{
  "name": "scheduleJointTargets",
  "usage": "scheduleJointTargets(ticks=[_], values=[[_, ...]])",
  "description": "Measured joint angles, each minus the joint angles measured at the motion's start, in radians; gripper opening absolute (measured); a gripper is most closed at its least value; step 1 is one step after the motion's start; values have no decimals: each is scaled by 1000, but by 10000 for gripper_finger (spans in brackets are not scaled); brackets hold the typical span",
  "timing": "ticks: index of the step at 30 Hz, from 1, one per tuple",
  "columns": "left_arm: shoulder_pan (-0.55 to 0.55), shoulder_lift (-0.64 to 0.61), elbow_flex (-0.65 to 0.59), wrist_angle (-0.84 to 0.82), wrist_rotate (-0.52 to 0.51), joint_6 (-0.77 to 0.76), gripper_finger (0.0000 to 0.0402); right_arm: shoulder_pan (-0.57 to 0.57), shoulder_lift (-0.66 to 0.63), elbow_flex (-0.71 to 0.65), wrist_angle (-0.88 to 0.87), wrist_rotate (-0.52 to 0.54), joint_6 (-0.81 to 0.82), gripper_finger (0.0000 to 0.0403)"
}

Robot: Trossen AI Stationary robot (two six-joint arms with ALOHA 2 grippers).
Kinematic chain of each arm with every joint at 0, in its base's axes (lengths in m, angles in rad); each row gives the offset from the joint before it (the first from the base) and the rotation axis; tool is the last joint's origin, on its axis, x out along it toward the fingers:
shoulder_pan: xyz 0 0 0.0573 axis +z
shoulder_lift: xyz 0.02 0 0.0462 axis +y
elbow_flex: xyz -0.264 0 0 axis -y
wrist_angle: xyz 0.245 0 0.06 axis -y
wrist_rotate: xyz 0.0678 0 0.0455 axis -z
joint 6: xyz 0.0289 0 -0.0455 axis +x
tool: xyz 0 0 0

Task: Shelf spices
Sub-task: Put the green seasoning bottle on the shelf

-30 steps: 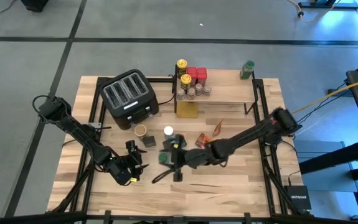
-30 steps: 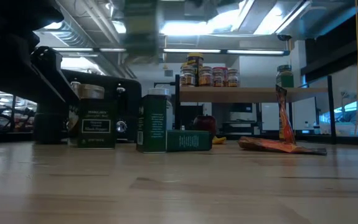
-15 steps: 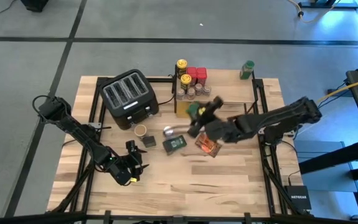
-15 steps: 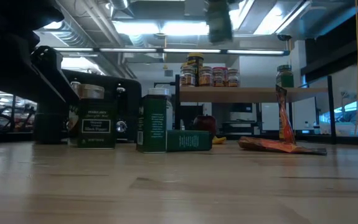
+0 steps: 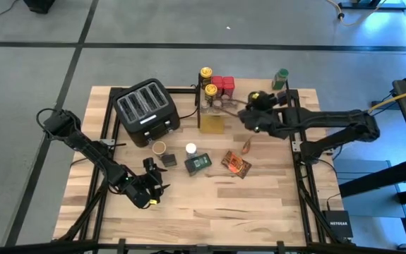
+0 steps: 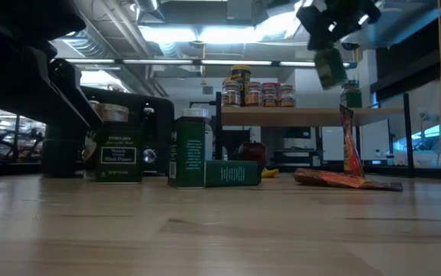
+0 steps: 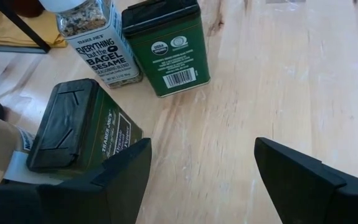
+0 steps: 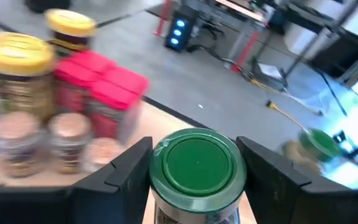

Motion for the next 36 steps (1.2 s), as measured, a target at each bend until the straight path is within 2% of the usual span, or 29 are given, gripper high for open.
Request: scheduleJointTargets(ticks=[14,28,36], values=[[0,0,0,8,0,-3,279,-216,-184,-203,3,9,151,215],[0,0,0,8,0,-14,279,-353,-198,-265,59,22,170,218],[0,0,0,7,0,-13,279,-370,-195,-265,60,34,153,252]])
